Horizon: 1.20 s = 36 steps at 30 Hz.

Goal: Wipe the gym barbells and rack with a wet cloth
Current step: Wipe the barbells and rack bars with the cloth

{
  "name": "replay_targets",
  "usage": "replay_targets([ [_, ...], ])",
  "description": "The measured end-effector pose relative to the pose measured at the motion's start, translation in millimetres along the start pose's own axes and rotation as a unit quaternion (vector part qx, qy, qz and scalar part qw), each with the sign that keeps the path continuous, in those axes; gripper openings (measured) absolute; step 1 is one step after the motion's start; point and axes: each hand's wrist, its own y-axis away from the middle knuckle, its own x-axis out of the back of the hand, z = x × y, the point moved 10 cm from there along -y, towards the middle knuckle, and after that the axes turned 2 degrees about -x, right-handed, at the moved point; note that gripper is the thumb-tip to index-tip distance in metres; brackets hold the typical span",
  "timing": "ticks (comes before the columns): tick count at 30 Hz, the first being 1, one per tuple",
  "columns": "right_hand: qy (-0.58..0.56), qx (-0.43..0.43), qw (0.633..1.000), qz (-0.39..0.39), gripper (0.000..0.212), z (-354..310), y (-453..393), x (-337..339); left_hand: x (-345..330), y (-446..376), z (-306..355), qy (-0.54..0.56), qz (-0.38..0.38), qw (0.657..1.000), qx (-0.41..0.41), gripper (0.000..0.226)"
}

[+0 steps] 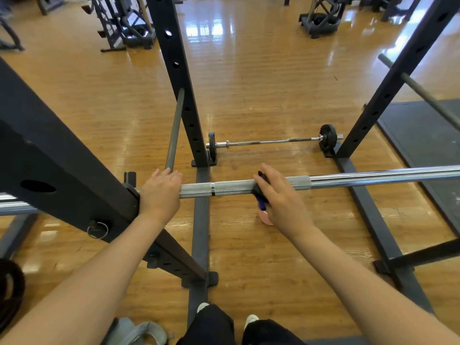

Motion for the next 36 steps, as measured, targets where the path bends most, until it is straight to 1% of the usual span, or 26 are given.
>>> replay_targets([
  [2, 0.021, -0.035, 0.999, 0.026, 0.040, 25, 13, 18, 2, 0, 2, -0.015, 0.009, 1.000, -0.004, 0.048],
  [3, 0.028, -0.059, 0.997, 0.049, 0.038, 41, 21, 30, 3, 1, 3, -0.025, 0.022, 0.999, -0.008, 0.052],
  [5, 0.042, -0.091, 0.992, 0.071, 0.043, 61, 29, 45, 5, 2, 4, -0.034, 0.042, 0.998, -0.011, 0.066],
  [7, 0.036, -0.086, 0.993, 0.075, 0.049, 53, 23, 42, 4, 3, 10, -0.042, 0.060, 0.997, -0.036, 0.076],
  [8, 0.024, -0.072, 0.995, 0.068, 0.052, 43, 19, 36, 5, 2, 14, -0.050, 0.072, 0.995, -0.055, 0.076],
  [10, 0.002, -0.048, 0.998, 0.031, 0.058, 25, 14, 19, 5, -1, 17, -0.069, 0.088, 0.991, -0.079, 0.072],
  [11, -0.003, -0.040, 0.999, 0.021, 0.061, 23, 13, 15, 6, -3, 18, -0.072, 0.081, 0.991, -0.082, 0.074],
  [13, 0.002, -0.038, 0.999, 0.030, 0.062, 28, 15, 19, 0, -4, 17, -0.068, 0.017, 0.995, -0.075, 0.081],
  [17, -0.008, -0.104, 0.991, 0.088, 0.054, 40, 21, 39, -16, -12, 13, -0.080, -0.120, 0.987, -0.077, 0.083],
  [19, -0.023, -0.094, 0.992, 0.084, 0.056, 25, 10, 28, -18, -14, 15, -0.064, -0.157, 0.981, -0.089, 0.084],
  [20, -0.029, -0.068, 0.995, 0.064, 0.060, 12, 4, 17, -18, -15, 15, -0.057, -0.168, 0.980, -0.091, 0.084],
  [22, -0.029, -0.010, 0.999, 0.024, 0.064, -6, -4, 2, -17, -15, 14, -0.051, -0.163, 0.981, -0.090, 0.085],
  [24, -0.019, -0.008, 1.000, 0.014, 0.062, 7, 0, 8, -16, -14, 14, -0.054, -0.154, 0.983, -0.084, 0.086],
  [25, -0.012, -0.025, 0.999, 0.027, 0.057, 21, 7, 16, -16, -14, 14, -0.054, -0.150, 0.984, -0.082, 0.086],
  [28, 0.009, -0.050, 0.993, 0.104, 0.027, 46, 25, 40, -13, -14, 12, -0.050, -0.135, 0.987, -0.073, 0.085],
  [30, 0.008, -0.055, 0.990, 0.127, 0.025, 43, 21, 40, -14, -13, 13, -0.050, -0.135, 0.987, -0.073, 0.083],
  [31, 0.003, -0.051, 0.992, 0.118, 0.027, 35, 16, 34, -15, -13, 12, -0.049, -0.134, 0.987, -0.070, 0.083],
  [34, -0.028, -0.015, 0.999, 0.031, 0.063, 7, 1, 7, -13, -13, 10, -0.044, -0.120, 0.990, -0.058, 0.082],
  [35, -0.023, 0.001, 1.000, 0.017, 0.068, 3, -1, 6, -12, -12, 11, -0.045, -0.118, 0.990, -0.057, 0.082],
  [36, -0.012, 0.007, 1.000, 0.012, 0.069, 5, 0, 9, -12, -12, 11, -0.046, -0.118, 0.990, -0.057, 0.082],
])
